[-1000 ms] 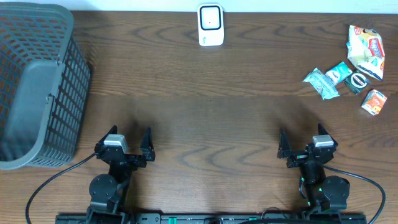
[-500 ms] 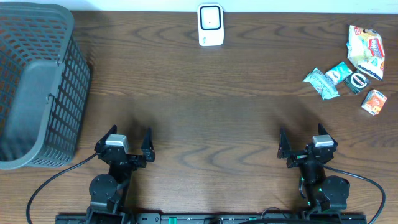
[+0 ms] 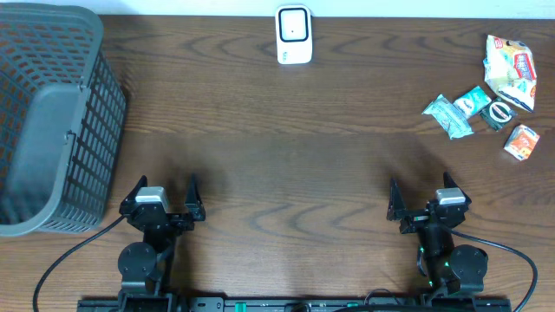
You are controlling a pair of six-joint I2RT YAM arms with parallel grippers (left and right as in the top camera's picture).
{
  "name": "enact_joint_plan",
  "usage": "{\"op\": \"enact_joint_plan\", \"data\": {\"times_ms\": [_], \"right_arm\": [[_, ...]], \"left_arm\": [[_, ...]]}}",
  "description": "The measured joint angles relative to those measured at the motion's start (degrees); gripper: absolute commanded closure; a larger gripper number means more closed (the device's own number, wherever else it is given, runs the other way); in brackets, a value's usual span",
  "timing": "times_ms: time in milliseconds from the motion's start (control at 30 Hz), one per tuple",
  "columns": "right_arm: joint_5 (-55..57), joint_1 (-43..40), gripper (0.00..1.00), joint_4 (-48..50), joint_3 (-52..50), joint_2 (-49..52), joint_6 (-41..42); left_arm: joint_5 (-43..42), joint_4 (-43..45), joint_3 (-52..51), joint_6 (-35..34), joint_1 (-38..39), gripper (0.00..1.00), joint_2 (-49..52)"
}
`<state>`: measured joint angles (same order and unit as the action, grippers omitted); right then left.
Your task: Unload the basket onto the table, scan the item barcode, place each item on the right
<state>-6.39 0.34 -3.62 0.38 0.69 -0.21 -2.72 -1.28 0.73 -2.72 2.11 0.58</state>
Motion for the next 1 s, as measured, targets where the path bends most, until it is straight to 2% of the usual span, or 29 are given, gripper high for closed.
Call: {"op": "enact_joint_plan", "data": {"times_ms": [367,1000], "right_arm": [[0.00,0.00,0.01,-0.02,0.00,0.00,0.00],[0.00,0.00,0.01,-0.02,0.00,0.00,0.00]], "left_arm": [[-0.35,0.00,0.00,3.13,-0.15,0.02,0.00],[-0.33,0.02,0.02,4.28,-0.15,0.02,0.00]]}}
